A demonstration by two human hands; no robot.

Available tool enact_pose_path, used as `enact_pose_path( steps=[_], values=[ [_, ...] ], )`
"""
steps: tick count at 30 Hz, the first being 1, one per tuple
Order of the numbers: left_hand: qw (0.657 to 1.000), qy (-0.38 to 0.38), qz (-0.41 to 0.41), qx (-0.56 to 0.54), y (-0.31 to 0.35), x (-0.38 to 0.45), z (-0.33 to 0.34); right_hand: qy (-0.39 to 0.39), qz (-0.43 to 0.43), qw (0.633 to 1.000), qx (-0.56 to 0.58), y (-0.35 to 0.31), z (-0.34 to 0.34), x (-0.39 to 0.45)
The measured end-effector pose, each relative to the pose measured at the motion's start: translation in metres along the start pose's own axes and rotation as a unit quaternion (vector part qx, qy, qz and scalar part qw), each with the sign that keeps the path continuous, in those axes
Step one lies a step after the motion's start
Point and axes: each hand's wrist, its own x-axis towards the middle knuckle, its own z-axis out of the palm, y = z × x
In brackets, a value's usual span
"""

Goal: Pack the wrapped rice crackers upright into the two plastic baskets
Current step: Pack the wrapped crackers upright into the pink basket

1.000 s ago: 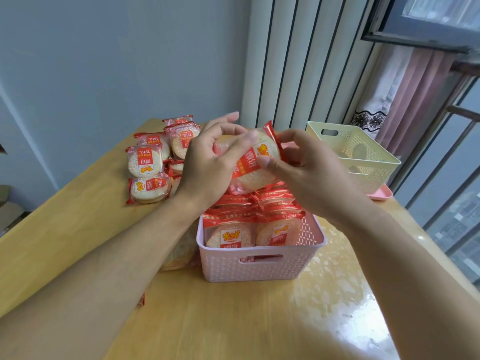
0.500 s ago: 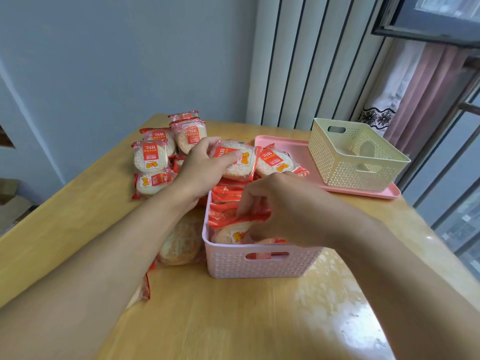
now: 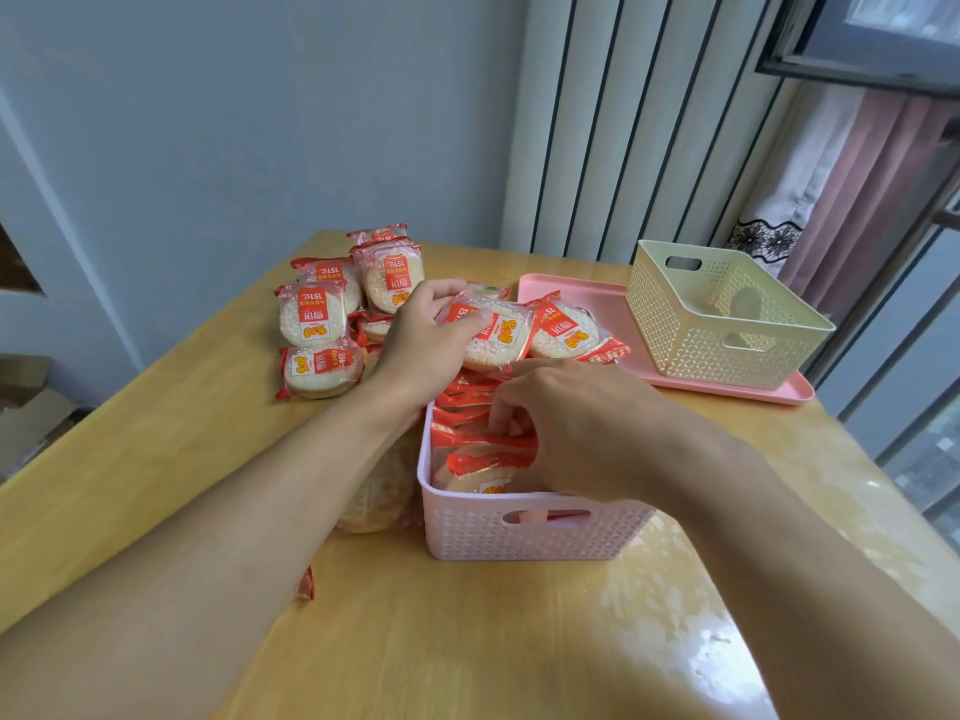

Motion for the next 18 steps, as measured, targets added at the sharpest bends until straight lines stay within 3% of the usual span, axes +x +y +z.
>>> enact_pose_path(
  steps=[18],
  values=[
    [1.0, 0.01, 0.016, -0.009, -0.003, -0.002, 0.006, 0.011, -0.04, 0.996, -0.075, -0.011, 0.002, 0.006]
  ],
)
